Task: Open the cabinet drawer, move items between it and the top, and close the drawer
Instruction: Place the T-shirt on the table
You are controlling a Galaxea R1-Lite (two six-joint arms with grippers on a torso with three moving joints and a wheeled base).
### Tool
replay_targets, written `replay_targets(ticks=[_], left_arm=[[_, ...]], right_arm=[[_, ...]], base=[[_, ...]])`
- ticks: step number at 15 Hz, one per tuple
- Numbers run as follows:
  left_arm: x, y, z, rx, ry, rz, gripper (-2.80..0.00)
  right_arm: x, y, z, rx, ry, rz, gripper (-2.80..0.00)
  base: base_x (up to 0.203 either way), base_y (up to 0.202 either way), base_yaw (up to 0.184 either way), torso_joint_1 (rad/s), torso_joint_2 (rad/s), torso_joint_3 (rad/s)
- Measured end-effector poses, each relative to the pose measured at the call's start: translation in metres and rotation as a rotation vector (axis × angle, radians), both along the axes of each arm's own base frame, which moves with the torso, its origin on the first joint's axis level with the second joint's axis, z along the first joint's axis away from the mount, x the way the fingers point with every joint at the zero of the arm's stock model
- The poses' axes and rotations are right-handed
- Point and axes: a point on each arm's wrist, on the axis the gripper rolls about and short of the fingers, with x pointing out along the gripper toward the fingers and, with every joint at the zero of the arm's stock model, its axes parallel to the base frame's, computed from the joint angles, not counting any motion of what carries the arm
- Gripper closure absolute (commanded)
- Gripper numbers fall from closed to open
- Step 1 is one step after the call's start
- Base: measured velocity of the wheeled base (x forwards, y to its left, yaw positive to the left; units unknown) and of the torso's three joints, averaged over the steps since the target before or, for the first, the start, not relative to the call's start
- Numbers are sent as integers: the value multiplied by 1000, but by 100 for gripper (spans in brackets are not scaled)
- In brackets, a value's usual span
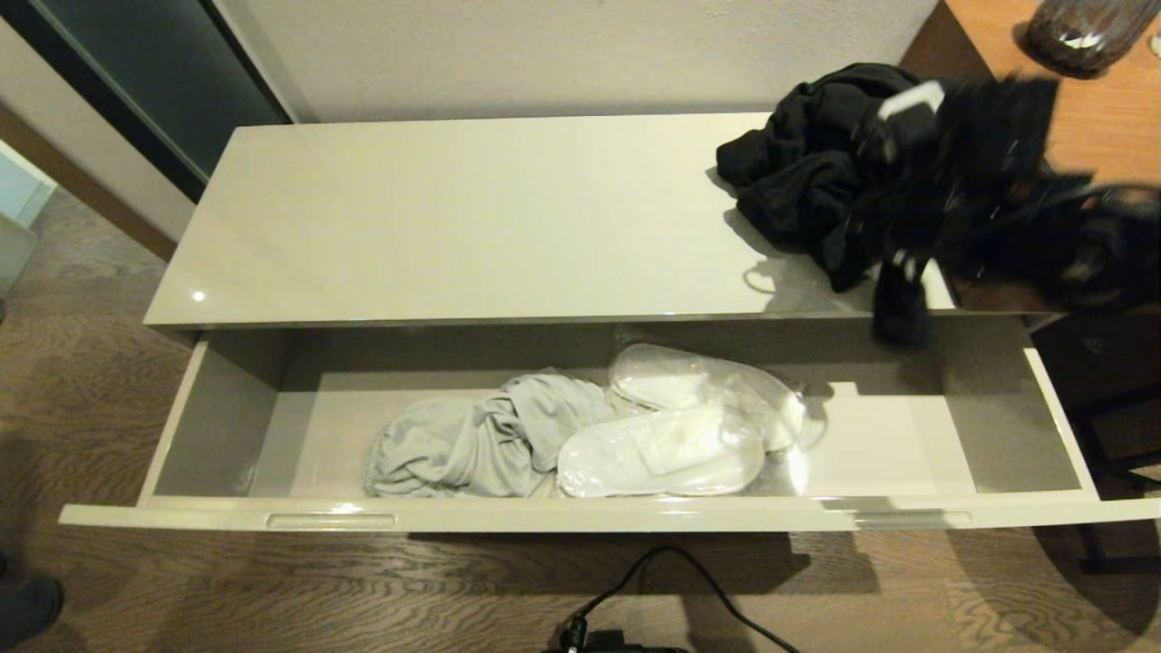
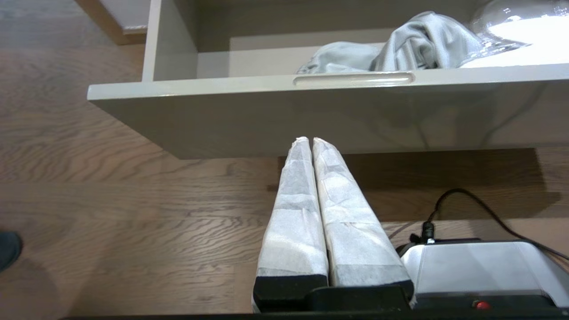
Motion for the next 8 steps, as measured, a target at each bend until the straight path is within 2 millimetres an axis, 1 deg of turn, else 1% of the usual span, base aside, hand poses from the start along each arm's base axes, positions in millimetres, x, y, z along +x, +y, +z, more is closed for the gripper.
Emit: replay_targets(ticks=[1, 2, 3, 4, 6, 7, 8], left_arm=[[0, 0, 0, 0, -1, -1, 0], [0, 0, 0, 0, 0, 1, 0], [0, 0, 0, 0, -1, 0, 0], [0, 0, 0, 0, -1, 1, 0], [0, 0, 0, 0, -1, 1, 0], [0, 0, 0, 0, 0, 0, 0], [0, 0, 0, 0, -1, 1, 0]], right_arm=[[-6, -1, 34, 5, -32, 13, 0], [-14, -3, 63, 1, -71, 28, 0], [-22, -5, 77, -23, -54, 46, 0], [-29, -6, 84, -50, -27, 64, 0], [-35, -5, 79, -106, 84, 95, 0], [-31, -5, 76, -110, 96, 90, 0], [-23, -6, 70, -111, 100, 81, 0]], base=[[0, 0, 0, 0, 0, 0], [0, 0, 0, 0, 0, 0], [0, 0, 0, 0, 0, 0], [0, 0, 0, 0, 0, 0], [0, 0, 0, 0, 0, 0], [0, 0, 0, 0, 0, 0], [0, 0, 0, 0, 0, 0]])
